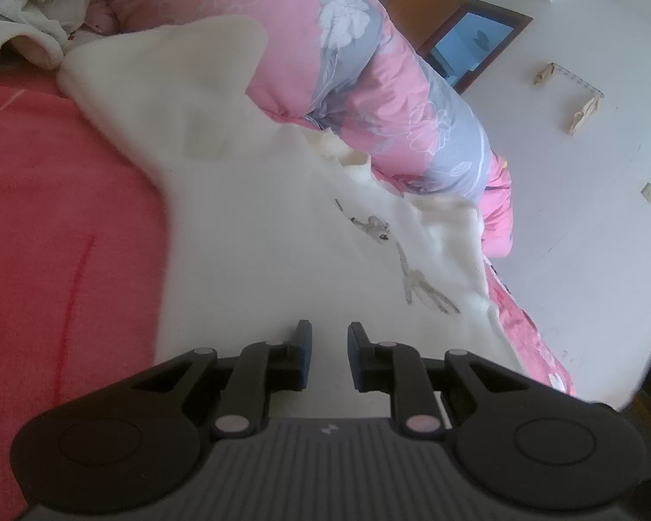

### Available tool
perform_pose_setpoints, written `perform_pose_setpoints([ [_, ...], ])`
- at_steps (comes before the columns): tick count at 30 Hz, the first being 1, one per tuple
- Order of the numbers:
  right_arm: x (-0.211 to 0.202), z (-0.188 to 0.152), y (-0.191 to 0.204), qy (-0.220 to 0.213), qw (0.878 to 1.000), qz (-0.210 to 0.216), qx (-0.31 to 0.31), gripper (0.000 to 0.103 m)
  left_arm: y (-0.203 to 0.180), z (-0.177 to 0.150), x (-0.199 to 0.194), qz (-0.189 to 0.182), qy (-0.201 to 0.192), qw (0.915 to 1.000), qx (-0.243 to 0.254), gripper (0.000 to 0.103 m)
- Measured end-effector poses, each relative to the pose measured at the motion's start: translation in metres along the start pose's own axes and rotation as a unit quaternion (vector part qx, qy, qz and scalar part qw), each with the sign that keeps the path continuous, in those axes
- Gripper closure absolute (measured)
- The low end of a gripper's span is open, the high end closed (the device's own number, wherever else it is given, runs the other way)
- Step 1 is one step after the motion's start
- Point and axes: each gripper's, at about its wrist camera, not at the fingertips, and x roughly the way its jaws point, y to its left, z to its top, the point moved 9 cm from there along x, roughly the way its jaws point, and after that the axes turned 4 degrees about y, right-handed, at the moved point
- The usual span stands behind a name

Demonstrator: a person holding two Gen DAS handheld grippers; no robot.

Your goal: Fold towel

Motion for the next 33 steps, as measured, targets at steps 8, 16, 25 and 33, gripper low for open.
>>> perform_pose_setpoints([
  [8,-0.038,0.016,-0.009,-0.043,0.999,0.007,0.017,0.092,0.0,0.001,0.001,-0.002,0.0,1.0,-0.004,0.083],
  [16,0.013,0.016,0.013,-0.036,0.998,0.043,0.019,0.09,0.003,0.0,-0.004,-0.002,-0.01,0.9999,-0.009,0.084],
  [25,-0.021,0.038,-0.042,-0.047,0.998,-0.044,0.011,0.09,0.016,0.011,-0.015,0.022,-0.038,0.998,-0.045,0.073],
  [33,0.043,0.084,-0.086,-0.072,0.994,-0.061,0.056,0.09,0.034,0.018,-0.021,0.034,-0.055,0.9946,-0.081,0.074],
])
